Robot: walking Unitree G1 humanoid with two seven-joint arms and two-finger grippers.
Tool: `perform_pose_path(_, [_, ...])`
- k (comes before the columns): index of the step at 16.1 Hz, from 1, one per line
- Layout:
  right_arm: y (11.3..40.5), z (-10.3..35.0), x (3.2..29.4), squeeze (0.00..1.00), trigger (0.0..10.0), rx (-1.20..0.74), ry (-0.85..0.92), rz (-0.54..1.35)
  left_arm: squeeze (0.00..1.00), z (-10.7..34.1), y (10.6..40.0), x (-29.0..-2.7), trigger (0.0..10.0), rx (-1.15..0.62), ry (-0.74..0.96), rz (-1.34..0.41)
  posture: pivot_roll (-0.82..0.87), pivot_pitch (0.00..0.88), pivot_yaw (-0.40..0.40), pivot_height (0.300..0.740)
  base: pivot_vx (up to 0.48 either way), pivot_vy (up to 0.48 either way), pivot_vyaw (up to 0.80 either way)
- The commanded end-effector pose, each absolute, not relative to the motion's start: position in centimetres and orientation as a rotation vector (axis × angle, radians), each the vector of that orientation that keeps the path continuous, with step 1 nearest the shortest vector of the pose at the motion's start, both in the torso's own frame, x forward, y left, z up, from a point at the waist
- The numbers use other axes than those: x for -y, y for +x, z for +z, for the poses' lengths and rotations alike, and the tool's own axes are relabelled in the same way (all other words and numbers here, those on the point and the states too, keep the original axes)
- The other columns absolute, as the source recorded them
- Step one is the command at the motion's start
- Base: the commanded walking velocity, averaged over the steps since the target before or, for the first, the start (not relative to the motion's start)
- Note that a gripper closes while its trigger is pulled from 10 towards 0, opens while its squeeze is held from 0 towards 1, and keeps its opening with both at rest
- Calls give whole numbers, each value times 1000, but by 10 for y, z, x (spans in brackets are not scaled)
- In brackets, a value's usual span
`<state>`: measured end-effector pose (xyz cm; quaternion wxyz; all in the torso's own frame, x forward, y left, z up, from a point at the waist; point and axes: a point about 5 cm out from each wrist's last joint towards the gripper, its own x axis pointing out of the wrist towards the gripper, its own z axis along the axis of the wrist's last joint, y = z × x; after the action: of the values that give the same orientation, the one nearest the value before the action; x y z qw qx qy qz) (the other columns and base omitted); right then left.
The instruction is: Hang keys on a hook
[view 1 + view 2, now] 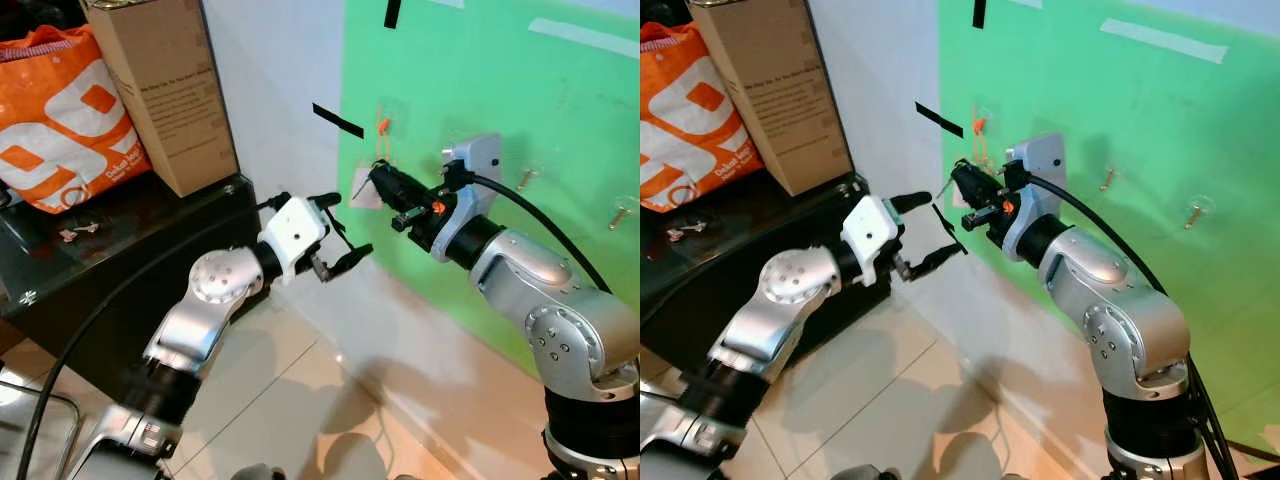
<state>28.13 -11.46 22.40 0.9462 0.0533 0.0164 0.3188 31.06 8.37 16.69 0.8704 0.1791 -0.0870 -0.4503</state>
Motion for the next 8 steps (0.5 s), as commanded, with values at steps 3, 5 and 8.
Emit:
perform_pose_path(3, [280, 226, 111, 0, 10000, -38, 124, 673, 0, 176, 315, -73, 0, 232, 380, -988, -74, 0, 44, 740, 0, 0, 0])
perform_pose_path(5, [279, 227, 111, 0, 10000, -37, 125, 678, 0, 176, 317, -67, 0, 241, 378, -999, -81, 0, 44, 740, 0, 0, 0])
perform_pose_path(8, [277, 227, 113, 0, 10000, -38, 129, 681, 0, 179, 319, -61, 0, 281, 372, -986, -89, 0, 42, 740, 0, 0, 0])
